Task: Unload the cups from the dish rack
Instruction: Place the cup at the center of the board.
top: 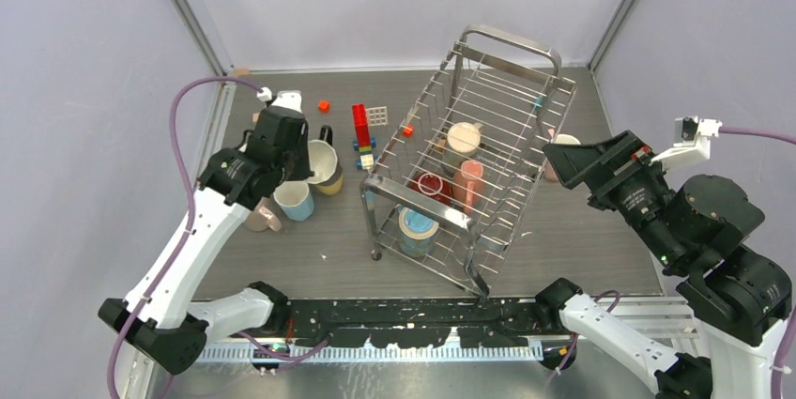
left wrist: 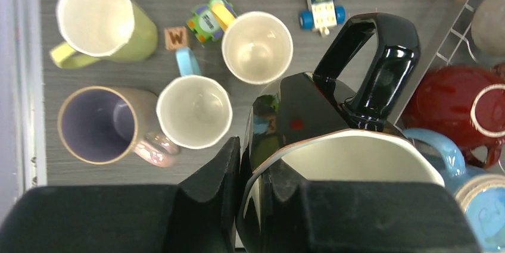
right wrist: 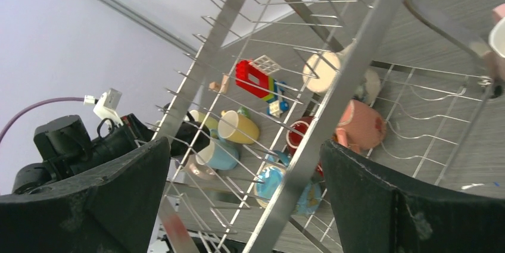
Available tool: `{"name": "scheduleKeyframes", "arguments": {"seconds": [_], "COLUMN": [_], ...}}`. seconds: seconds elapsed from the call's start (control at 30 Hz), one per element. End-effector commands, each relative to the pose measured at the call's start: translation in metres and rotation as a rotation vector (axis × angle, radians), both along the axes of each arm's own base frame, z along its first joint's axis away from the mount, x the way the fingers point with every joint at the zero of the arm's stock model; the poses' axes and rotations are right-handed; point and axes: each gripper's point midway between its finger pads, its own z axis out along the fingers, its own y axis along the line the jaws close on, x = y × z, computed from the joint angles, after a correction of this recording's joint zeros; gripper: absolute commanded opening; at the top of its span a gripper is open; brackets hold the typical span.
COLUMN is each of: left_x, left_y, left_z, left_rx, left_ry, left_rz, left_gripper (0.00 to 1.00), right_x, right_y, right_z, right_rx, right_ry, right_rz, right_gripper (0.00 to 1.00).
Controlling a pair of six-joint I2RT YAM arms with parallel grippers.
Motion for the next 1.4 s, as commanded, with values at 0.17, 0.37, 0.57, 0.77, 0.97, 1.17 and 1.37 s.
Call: {"name": "scheduleKeyframes", "arguments": {"seconds": [0.17, 0.37, 0.57, 0.77, 0.97, 1.17, 1.37], "left_x": [0.011, 0.014, 0.021, 0.026, 0.030, 0.031, 0.029], "left_y": [-0.034, -0.042, -0.049, -0.054, -0.057, -0.057, -0.055], "left_z": [-0.025, -0.060, -0.092, -0.124, -0.149, -0.165, -0.177], "left_rx": [-0.140, -0.146, -0.145, -0.133, -0.117, -0.116, -0.102], "left_ry": [0.064, 0.150, 0.223, 0.288, 0.335, 0.364, 0.388], "left_rz": [-0.078, -0.095, -0.095, -0.086, -0.079, -0.078, -0.081], "left_gripper": [0.00, 0.00, 0.00, 0.00, 0.00, 0.00, 0.00], "right_x": [-0.011, -0.012, -0.014, -0.011, -0.006, 0.002, 0.009], "right_y": [-0.033, -0.036, -0.042, -0.040, -0.028, -0.015, -0.006], "right_z": [-0.031, -0.059, -0.086, -0.130, -0.167, -0.199, -0.219], "right_rx": [-0.090, -0.104, -0.102, -0.091, -0.027, 0.008, 0.015], "right_ry": [0.037, 0.091, 0.132, 0.209, 0.251, 0.300, 0.313], "right_rz": [-0.112, -0.131, -0.162, -0.186, -0.176, -0.160, -0.146], "right_gripper": [1.00, 1.00, 1.00, 1.00, 1.00, 1.00, 1.00]}}
